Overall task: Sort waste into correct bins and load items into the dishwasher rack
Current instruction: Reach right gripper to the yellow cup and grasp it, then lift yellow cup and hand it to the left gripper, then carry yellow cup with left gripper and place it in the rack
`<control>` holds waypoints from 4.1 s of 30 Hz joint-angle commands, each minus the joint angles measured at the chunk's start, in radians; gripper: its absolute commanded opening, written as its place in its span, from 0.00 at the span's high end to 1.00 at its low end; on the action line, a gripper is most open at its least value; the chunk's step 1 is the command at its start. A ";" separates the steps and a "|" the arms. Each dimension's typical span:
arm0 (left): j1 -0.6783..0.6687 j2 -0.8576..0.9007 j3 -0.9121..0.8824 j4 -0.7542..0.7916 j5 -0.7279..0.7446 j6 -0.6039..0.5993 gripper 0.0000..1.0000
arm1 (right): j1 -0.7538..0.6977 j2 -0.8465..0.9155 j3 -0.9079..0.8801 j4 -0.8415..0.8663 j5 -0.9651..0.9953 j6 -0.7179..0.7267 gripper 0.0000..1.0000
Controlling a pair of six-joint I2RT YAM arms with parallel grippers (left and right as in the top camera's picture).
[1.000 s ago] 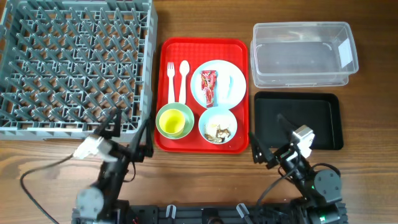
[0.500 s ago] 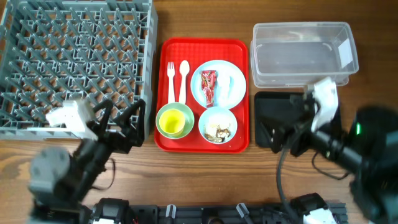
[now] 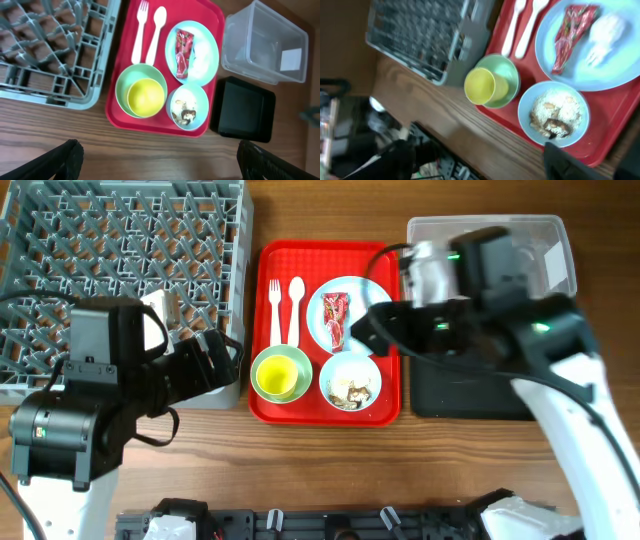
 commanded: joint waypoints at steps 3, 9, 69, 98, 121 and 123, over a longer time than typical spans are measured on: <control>-0.002 -0.155 0.014 0.002 -0.229 -0.066 0.00 | 0.244 0.182 -0.046 0.056 0.259 0.168 0.32; -0.002 -0.286 0.014 -0.051 -0.279 -0.066 0.00 | 0.353 0.411 -0.046 0.174 0.323 0.294 0.38; -0.024 -0.093 0.014 0.445 1.267 -0.035 0.20 | 0.147 -0.137 -0.043 0.650 -0.663 -0.097 0.95; -0.023 -0.236 0.014 0.406 0.730 0.006 0.47 | -0.065 -0.173 -0.043 0.555 -0.642 -0.093 0.44; -0.023 0.319 -0.032 0.054 -0.346 -0.056 0.48 | -0.079 -0.184 -0.043 -0.200 0.121 0.006 0.30; -0.019 0.333 -0.032 0.055 -0.346 -0.063 0.48 | -0.079 -0.184 -0.043 -0.208 0.129 0.006 0.30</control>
